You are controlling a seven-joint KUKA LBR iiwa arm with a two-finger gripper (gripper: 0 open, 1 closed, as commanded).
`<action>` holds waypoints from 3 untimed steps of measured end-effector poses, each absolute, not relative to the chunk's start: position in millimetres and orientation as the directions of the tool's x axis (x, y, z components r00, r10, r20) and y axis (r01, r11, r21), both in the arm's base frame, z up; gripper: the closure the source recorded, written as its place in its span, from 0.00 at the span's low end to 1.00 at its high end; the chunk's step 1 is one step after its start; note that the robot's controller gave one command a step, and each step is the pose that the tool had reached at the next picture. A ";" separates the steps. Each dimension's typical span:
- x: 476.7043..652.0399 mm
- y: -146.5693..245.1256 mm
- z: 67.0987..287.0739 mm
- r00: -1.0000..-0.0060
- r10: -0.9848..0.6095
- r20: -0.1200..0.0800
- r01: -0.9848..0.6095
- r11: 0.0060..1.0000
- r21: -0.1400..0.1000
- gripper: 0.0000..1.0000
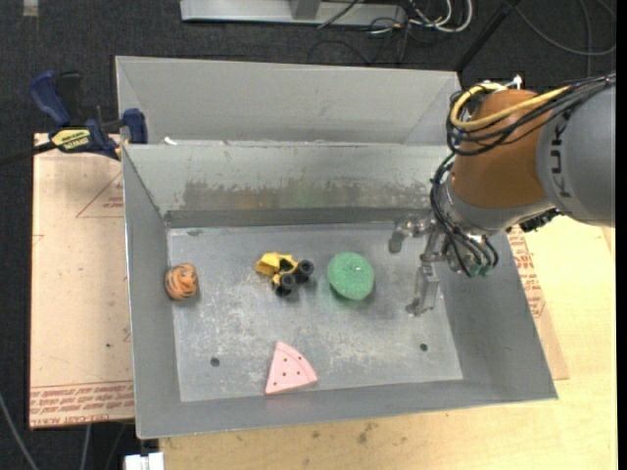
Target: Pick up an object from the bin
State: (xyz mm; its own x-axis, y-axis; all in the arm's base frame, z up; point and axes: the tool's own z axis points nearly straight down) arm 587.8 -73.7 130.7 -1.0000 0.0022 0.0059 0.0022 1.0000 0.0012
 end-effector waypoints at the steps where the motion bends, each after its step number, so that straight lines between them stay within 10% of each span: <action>1: 589.6 -73.5 135.3 -1.000 0.000 -0.001 0.000 1.000 0.000 0.00; 2: 606.5 -27.1 73.0 -0.998 0.061 -0.005 0.061 0.998 0.002 0.00; 3: 604.4 -18.3 93.3 -0.998 -0.055 -0.001 -0.055 0.998 0.001 0.00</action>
Offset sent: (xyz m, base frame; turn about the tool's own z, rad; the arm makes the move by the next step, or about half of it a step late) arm 0.0175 0.0473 -0.0607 0.0607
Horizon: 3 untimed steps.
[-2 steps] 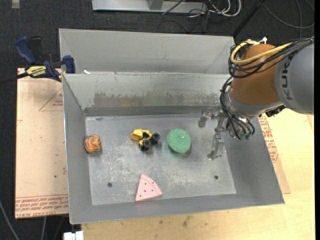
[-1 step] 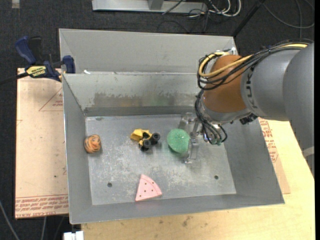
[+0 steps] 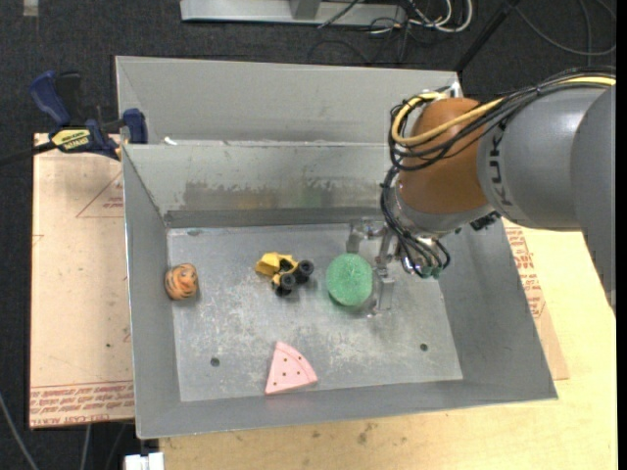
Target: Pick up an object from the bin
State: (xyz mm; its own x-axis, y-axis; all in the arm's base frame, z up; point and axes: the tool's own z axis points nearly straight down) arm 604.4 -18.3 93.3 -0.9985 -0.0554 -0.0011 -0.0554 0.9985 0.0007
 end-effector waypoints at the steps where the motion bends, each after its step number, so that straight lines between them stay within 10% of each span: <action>1: 602.0 -9.4 100.4 -0.999 0.040 -0.003 0.040 0.999 0.001 0.00; 2: 606.7 -9.5 72.5 -1.000 0.006 -0.003 0.006 1.000 0.001 0.00; 3: 601.2 -0.2 69.8 -0.998 0.058 -0.001 0.058 0.998 0.001 1.00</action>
Offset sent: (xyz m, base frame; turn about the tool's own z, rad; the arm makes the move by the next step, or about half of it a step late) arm 0.0021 0.0079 -0.0233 0.0581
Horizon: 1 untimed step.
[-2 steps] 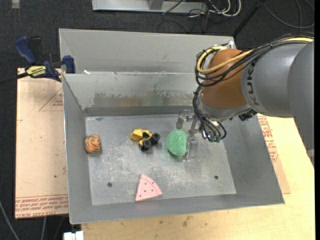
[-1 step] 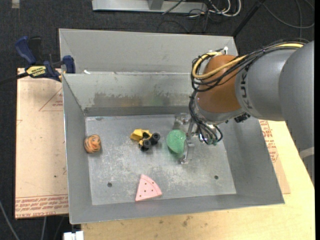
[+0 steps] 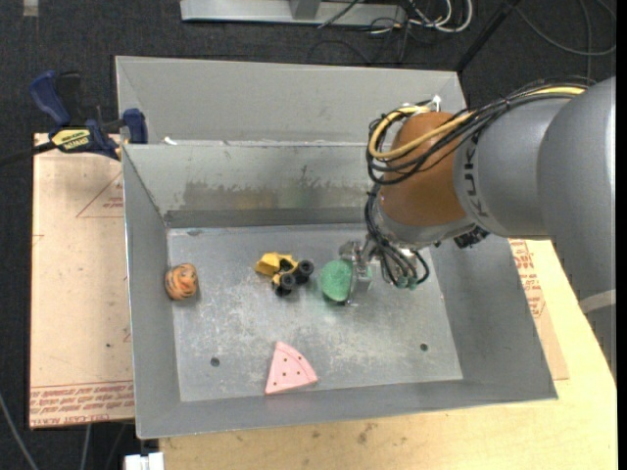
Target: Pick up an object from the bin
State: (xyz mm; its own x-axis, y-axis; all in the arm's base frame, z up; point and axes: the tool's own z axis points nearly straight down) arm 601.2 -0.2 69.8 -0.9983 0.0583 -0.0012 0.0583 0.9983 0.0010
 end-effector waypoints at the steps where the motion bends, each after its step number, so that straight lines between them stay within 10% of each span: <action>1: 601.2 -0.2 69.8 -0.998 0.058 -0.001 0.058 0.998 0.001 1.00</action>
Offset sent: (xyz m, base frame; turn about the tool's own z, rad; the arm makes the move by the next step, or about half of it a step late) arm 0.0000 -0.0001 0.0153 0.0000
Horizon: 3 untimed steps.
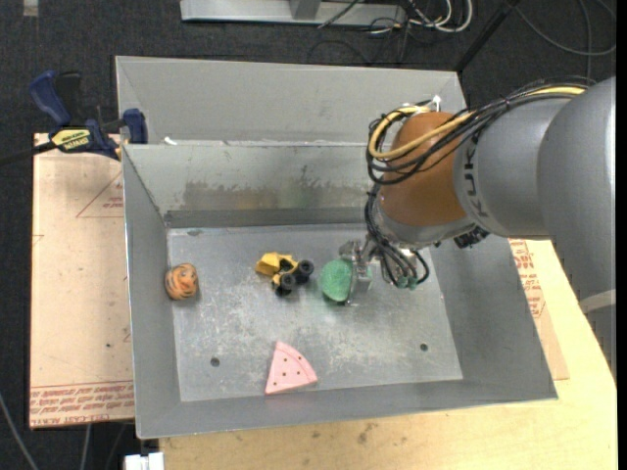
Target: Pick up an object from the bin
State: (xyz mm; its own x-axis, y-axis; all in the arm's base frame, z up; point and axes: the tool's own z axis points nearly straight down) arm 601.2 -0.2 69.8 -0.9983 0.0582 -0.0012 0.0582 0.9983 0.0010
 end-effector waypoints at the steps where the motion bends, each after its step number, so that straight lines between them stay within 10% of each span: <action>1: 600.8 -0.1 71.7 -0.998 0.058 0.000 0.058 0.998 0.001 1.00; 3: 598.9 0.0 96.2 -0.998 0.057 0.007 0.057 0.998 0.001 1.00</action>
Offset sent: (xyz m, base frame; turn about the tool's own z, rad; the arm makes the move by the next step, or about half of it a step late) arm 0.0000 -0.0002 0.0418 0.0000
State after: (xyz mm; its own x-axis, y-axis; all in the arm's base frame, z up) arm 598.9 0.0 96.2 -0.9983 0.0574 0.0070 0.0574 0.9984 0.0008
